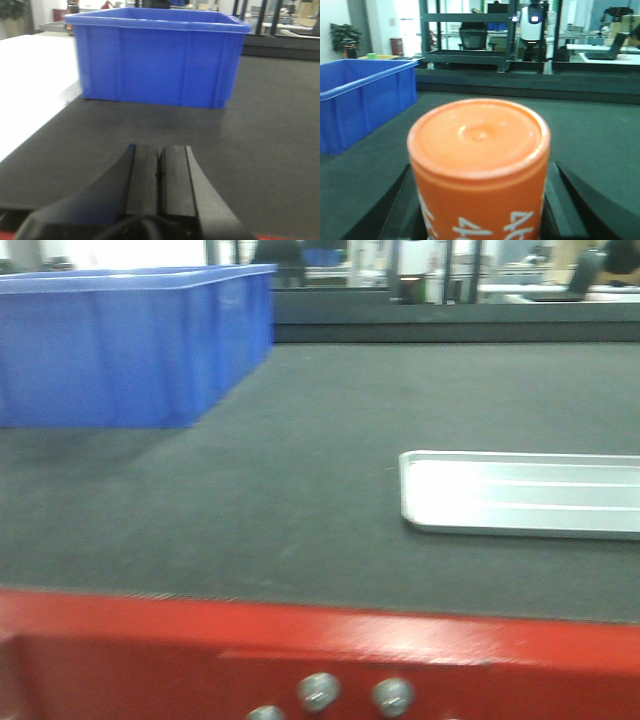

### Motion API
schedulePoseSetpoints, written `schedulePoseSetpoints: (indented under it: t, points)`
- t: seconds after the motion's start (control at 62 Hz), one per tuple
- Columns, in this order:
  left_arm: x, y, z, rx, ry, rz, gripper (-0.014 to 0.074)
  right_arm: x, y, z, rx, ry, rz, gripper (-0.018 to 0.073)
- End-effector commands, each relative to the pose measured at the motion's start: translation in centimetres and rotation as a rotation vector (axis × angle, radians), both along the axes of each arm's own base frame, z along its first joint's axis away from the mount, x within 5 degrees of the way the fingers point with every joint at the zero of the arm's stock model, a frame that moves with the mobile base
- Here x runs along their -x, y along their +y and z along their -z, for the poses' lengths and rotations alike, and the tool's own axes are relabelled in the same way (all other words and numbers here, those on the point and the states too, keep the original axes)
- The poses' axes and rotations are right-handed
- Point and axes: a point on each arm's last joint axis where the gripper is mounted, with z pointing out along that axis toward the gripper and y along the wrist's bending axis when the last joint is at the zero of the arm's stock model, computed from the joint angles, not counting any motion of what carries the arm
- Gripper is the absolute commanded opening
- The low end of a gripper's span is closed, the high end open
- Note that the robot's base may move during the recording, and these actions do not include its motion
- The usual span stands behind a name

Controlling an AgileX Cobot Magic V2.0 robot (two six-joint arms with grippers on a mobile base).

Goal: Grab orange capacitor from left shelf to right conveyor
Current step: 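Drive the base to the red conveyor holding the capacitor in the right gripper, then move the right gripper with the capacitor above the silver tray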

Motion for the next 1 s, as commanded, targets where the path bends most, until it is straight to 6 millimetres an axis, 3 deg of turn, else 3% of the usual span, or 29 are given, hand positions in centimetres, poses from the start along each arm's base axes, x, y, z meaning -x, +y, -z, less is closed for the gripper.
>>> schedulePoseSetpoints:
  t: [0.0,0.985]
  points:
    - [0.16,0.06,-0.96,0.011,-0.099,-0.004,-0.0127,0.17,-0.02,-1.54,0.009,-0.096,0.001,0.0157]
    - [0.16,0.06,-0.96,0.011,-0.099,-0.004,-0.0127,0.18,-0.02,-1.57,0.008,-0.100,0.000,0.0157]
